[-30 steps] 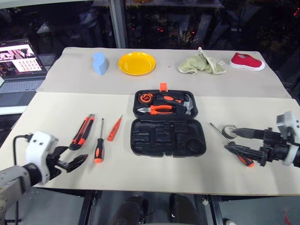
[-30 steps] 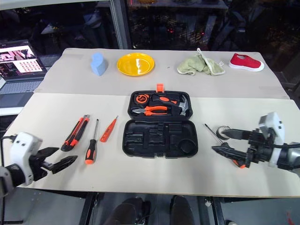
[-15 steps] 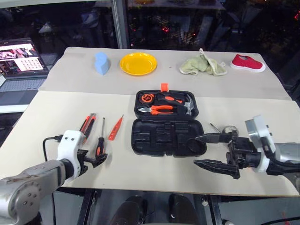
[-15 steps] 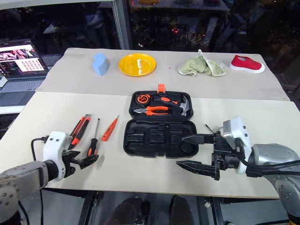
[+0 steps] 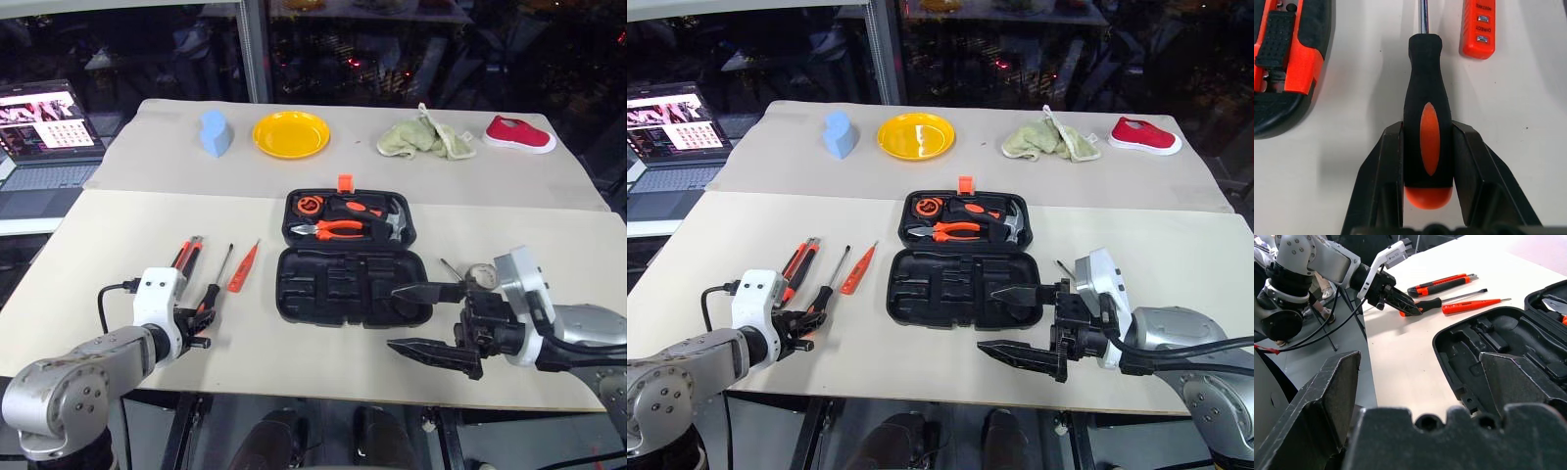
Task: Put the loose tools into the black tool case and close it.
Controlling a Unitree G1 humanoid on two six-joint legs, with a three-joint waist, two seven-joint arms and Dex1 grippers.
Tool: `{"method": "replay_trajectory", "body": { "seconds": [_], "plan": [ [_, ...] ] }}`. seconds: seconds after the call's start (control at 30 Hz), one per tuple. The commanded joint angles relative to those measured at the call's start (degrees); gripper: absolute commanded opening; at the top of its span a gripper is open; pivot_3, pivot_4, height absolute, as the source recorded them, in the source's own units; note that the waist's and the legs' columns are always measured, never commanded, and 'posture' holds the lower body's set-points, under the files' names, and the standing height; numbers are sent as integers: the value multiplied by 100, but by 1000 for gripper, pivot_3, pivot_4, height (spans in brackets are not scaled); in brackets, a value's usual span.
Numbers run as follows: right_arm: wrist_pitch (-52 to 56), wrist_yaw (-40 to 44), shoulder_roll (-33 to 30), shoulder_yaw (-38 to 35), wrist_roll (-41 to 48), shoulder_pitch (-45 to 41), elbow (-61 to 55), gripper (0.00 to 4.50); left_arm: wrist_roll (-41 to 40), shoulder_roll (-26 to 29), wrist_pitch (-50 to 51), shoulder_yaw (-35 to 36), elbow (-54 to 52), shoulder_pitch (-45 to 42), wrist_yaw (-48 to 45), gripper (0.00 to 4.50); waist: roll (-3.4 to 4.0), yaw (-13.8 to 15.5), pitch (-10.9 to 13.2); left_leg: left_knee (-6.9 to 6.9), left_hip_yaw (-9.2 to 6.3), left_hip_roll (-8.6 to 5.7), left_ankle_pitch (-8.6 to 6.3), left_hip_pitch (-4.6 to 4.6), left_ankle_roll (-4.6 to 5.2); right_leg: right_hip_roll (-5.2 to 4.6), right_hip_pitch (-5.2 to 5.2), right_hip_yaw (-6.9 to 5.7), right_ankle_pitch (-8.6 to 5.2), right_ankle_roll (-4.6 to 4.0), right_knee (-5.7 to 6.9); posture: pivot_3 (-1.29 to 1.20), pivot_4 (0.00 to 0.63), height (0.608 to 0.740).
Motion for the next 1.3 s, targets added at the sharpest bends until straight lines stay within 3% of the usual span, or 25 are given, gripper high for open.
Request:
{"method": "replay_trajectory", "body": {
  "seconds": [0.03,0.13,0.23,0.3,0.4,0.47,0.53,0.63,0.8,0.87,1.07,1.3],
  "plan": [
    [-113,-57,-21,-282,114,50,-73,4500,104,-133,29,200,39,-168,191,885,-1,11,0,0,0,0,1,0,-1,0,0,0,0,0,0,0,150,740],
    [-103,-136,-3,-398,152,148,-84,4500,125,105,-45,89,60,-760,1,885,-19,28,4,0,-2,0,6,-2,-9,0,3,-1,0,1,4,0,150,740],
    [-95,-165,-26,-463,181,200,-89,4500,-26,630,-189,-270,161,-1262,-500,885,-50,31,3,0,-5,3,16,-15,-26,6,2,-5,1,0,8,0,150,740],
    [-96,-156,-68,-505,143,243,-77,4500,-145,1262,-586,-724,279,-1527,-1159,885,-50,4,3,0,-4,2,15,-15,-26,7,1,-2,3,-3,8,0,150,740],
    [-110,-142,-124,-536,39,265,-27,4500,-76,2373,-1651,-1647,599,-1842,-2630,885,-50,-48,4,-7,-3,1,15,-16,-25,9,-6,0,9,-13,6,0,150,740],
    [-128,-156,-153,-567,-15,250,29,4500,561,3119,-2907,-2697,1159,-2258,-3904,885,-48,-61,4,-30,1,0,16,-14,-27,11,-12,7,9,-16,-1,0,150,740],
    [-144,-249,-136,-627,-48,278,35,4500,1333,3450,-4116,-3754,1876,-2895,-4987,885,-49,-56,4,-51,5,-1,21,-8,-34,11,-12,12,10,-21,-7,0,150,740],
    [-151,-463,-30,-736,-46,444,-109,4500,2035,3174,-5175,-4748,2876,-3782,-5927,885,-48,4,4,-72,5,-2,32,-10,-46,3,-10,6,11,-33,-16,0,150,740],
    [-171,-863,146,-951,-87,896,-474,4500,3029,2262,-6383,-5712,4423,-4724,-6715,885,-50,-25,5,-73,0,-2,27,-29,-19,1,-20,3,11,-31,-26,0,150,740],
    [-166,-1061,231,-1052,-78,1078,-651,4500,3355,1924,-6829,-5927,5035,-4956,-6906,885,-51,-27,5,-66,-3,-3,54,-48,37,0,-32,-3,11,-30,-25,0,150,740],
    [-201,-1540,472,-1402,25,1657,-1135,4500,4047,1007,-7668,-6020,6636,-5524,-6940,885,-53,-66,6,-48,-4,-6,56,-83,52,1,-62,-4,12,-30,-19,0,150,740],
    [-248,-1878,618,-1542,144,1977,-1424,4500,4375,666,-8109,-5886,7357,-5721,-7222,885,-53,-62,6,-27,-3,-5,58,-87,59,1,-59,-1,16,-21,-11,0,150,740]
  ]
}}
